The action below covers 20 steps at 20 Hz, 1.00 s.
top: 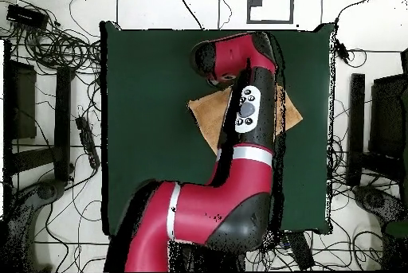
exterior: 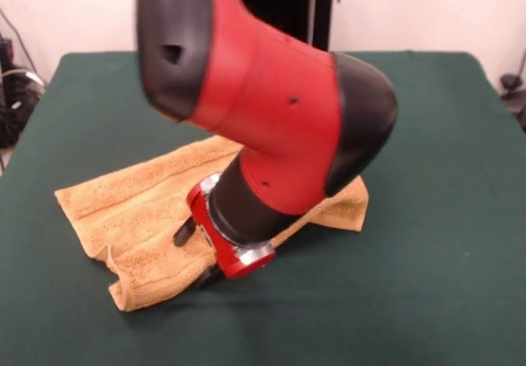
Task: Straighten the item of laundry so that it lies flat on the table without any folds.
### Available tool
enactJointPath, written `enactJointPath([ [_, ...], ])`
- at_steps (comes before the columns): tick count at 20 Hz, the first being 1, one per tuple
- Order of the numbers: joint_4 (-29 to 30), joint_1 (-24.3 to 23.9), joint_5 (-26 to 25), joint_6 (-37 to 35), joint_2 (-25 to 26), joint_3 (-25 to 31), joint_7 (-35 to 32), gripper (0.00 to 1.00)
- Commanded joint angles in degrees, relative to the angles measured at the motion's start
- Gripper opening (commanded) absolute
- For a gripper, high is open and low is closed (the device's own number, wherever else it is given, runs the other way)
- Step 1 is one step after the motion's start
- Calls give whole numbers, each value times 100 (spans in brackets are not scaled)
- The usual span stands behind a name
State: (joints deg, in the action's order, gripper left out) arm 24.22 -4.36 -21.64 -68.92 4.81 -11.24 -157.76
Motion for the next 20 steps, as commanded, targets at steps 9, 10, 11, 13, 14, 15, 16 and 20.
enactJointPath([
  [9, 1234, -334, 392, 2187, -19, 1104, 1730, 0],
  [10, 1498, -367, 414, 2507, -155, 1156, 1814, 0],
  [11, 1843, -418, 421, 2954, -324, 1229, 1889, 0],
  [13, 2679, -691, 379, 4407, -675, 1626, 2240, 0],
  [14, 3156, -874, 199, 5286, -888, 1870, 2457, 0],
  [15, 3630, -1208, -34, 6114, -1061, 2325, 2709, 0],
  [16, 4072, -1532, -306, 6600, -1206, 2731, 2855, 0],
  [20, 4770, -1837, -1781, 8604, -1393, 2878, 918, 0],
])
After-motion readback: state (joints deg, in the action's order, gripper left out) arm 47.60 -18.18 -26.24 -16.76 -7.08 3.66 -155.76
